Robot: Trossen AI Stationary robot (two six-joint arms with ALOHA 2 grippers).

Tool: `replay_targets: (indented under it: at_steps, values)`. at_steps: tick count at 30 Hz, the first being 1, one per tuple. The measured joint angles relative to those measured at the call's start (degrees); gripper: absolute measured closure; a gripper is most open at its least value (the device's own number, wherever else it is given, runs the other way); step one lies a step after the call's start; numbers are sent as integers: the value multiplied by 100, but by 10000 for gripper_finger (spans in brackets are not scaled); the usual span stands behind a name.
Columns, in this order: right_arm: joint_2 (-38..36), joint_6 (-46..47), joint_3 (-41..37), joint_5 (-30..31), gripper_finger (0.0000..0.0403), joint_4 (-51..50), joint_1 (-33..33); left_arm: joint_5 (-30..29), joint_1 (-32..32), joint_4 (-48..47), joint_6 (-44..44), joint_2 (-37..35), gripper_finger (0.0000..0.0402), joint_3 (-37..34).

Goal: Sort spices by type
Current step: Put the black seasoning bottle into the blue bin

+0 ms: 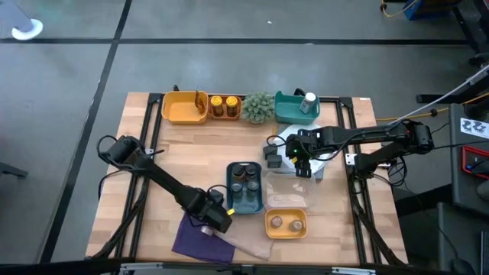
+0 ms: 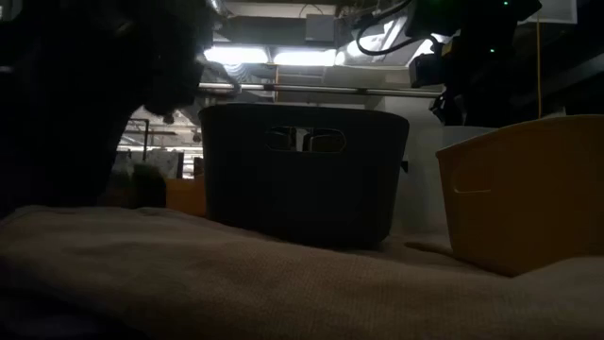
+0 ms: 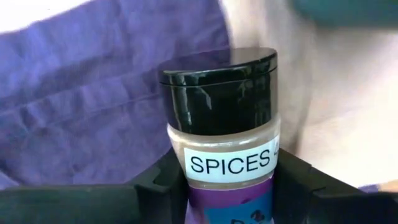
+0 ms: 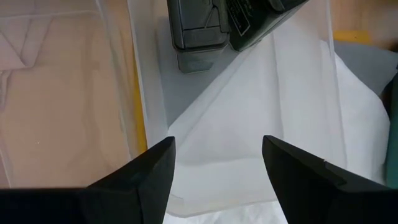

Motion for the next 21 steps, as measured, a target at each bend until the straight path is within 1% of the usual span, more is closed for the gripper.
replay_targets:
  at_steps: [6, 11, 16, 21]
  values:
    - [-4, 0, 2, 2, 162, -2, -2, -277, 2, -11, 161, -309, 249, 2]
    - [-46, -6, 64, 5, 162, -103, -1, -534, -37, -152, 534, -603, 253, 2]
    - [-52, -22, 413, 61, 162, -478, -2, -905, -129, -350, 812, -892, 250, 2]
    - [-54, -23, 831, 20, 162, -468, -1, -1407, -265, -370, 1098, -1115, 253, 2]
